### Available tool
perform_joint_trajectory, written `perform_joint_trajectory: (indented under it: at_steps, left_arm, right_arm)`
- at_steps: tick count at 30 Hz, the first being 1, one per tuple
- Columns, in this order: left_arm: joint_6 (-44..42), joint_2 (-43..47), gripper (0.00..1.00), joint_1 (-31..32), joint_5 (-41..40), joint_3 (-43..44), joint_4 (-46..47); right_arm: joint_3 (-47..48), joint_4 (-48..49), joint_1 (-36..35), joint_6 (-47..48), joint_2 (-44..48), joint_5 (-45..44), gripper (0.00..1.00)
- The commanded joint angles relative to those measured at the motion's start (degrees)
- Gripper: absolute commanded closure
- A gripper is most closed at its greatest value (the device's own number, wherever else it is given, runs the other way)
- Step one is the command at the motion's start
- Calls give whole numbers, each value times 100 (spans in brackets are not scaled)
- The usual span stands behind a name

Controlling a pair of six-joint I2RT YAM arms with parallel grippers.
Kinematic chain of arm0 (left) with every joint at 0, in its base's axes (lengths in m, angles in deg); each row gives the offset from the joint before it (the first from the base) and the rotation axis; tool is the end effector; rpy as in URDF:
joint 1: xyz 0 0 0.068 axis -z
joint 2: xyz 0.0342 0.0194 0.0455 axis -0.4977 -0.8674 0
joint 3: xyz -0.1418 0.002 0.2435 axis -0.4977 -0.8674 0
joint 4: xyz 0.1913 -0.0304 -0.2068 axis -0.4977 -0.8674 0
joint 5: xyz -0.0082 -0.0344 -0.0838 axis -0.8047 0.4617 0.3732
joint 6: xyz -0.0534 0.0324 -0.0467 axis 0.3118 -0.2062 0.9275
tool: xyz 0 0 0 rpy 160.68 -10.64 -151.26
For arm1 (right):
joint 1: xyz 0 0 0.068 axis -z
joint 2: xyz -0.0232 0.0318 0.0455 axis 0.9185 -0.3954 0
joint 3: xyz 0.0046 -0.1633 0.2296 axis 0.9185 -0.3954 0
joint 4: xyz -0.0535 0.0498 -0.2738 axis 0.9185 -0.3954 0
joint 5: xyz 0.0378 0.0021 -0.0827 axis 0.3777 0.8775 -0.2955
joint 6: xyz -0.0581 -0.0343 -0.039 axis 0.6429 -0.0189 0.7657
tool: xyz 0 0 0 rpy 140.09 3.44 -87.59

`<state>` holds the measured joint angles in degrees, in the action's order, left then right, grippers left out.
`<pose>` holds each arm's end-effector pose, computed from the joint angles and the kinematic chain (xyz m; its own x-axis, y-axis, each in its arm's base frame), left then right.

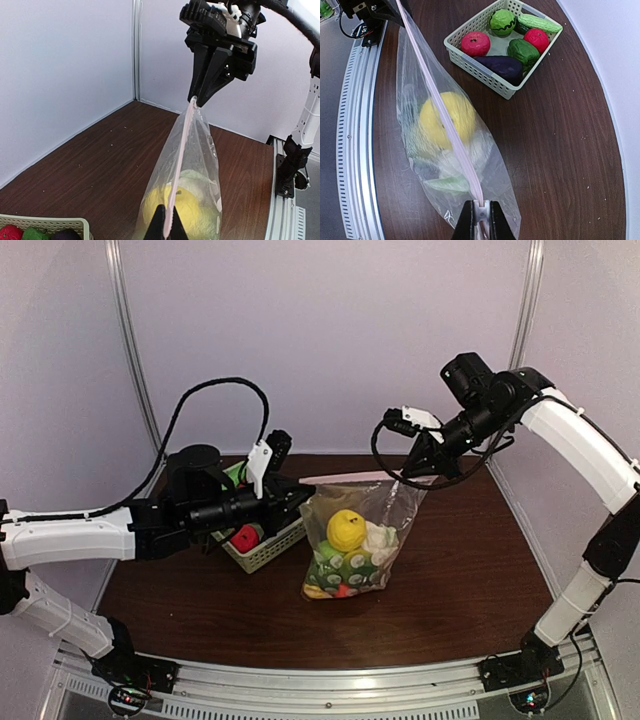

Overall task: Place the food in the zip-top bag and seal the zipper
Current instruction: Zip the zipper on the zipper food storage bag.

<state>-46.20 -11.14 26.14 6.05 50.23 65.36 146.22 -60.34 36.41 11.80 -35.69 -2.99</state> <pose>0.1943 -0.2979 0.3118 -0.2352 0.0136 -0.9719 0.8423 0.5019 -0.1968 0.2852 0.2095 0.3970 -0.0394 -0.6980 -0.7150 -0.9931 0.1067 -0.0495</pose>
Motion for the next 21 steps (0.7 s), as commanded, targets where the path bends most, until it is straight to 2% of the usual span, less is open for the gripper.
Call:
perform_joint_trajectory:
  at_steps: [1, 21]
  left_arm:
    - [-60, 322, 100, -158, -240, -83, 136]
    - [14, 224, 100, -198, -149, -127, 255]
  right_arm:
    - [-215, -437, 458, 192, 239, -756, 95]
    - [-281, -506, 851, 350, 210, -718, 94]
